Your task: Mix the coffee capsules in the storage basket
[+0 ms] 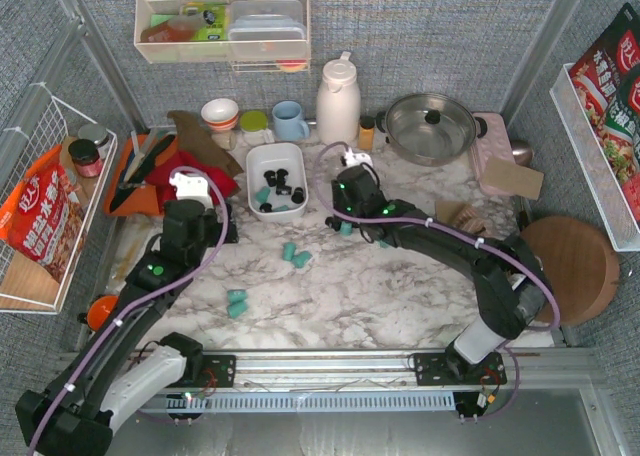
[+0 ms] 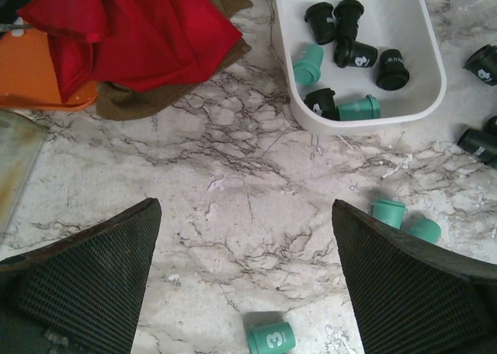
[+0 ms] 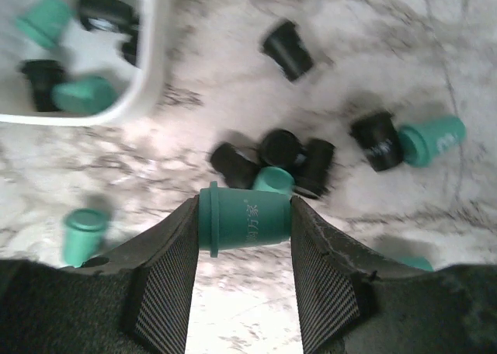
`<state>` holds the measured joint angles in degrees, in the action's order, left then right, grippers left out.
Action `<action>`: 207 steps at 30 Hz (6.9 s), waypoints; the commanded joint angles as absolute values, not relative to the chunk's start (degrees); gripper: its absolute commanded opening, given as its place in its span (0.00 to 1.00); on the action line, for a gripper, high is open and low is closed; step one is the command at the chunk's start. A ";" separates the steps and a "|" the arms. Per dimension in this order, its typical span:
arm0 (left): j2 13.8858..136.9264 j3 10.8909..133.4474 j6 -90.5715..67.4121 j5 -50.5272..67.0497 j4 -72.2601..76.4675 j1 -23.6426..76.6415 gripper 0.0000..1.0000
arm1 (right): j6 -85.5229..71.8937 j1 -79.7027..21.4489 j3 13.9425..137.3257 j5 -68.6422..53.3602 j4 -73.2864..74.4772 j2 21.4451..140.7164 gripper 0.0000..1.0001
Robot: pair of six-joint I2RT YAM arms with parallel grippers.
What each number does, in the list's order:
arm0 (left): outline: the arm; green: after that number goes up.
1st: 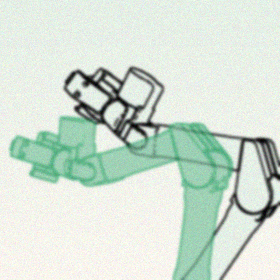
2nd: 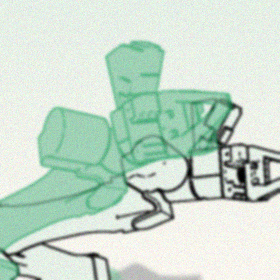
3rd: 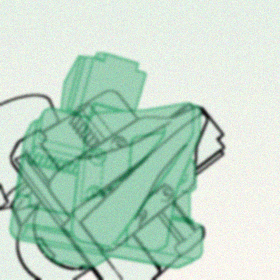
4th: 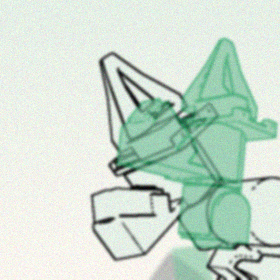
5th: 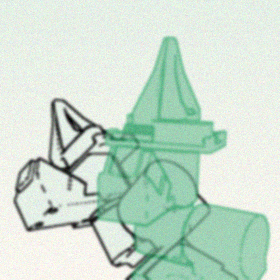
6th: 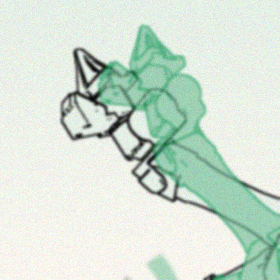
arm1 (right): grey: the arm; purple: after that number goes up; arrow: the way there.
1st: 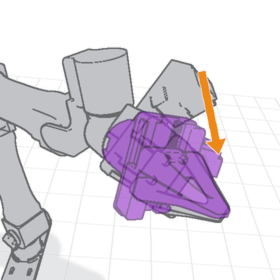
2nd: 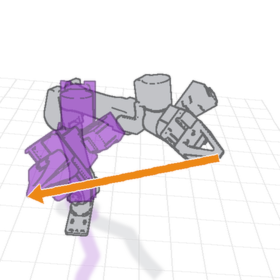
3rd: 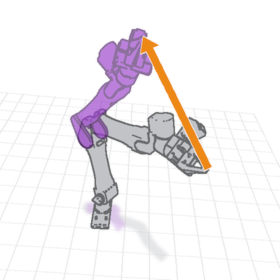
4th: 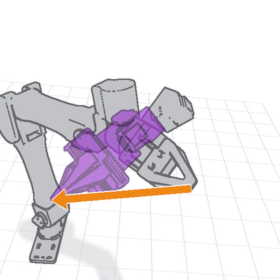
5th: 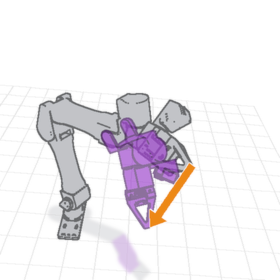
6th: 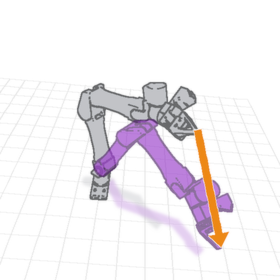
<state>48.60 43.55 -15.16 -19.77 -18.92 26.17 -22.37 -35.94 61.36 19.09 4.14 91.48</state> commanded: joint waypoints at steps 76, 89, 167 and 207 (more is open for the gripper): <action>41.90 40.41 -13.71 -18.87 -12.92 22.76 0.99 | -22.59 -38.72 61.94 24.74 -0.64 103.70 0.49; 41.92 40.39 -13.88 -18.22 -12.83 22.29 0.99 | -22.59 -38.58 63.32 26.00 -0.04 106.69 0.47; 45.77 39.66 -20.48 -17.07 -13.91 21.53 0.99 | -11.32 -42.54 53.30 29.56 5.33 81.28 0.56; 65.06 36.04 -54.67 -13.95 -39.85 35.81 0.71 | -5.10 -42.50 37.17 33.95 0.48 63.88 0.61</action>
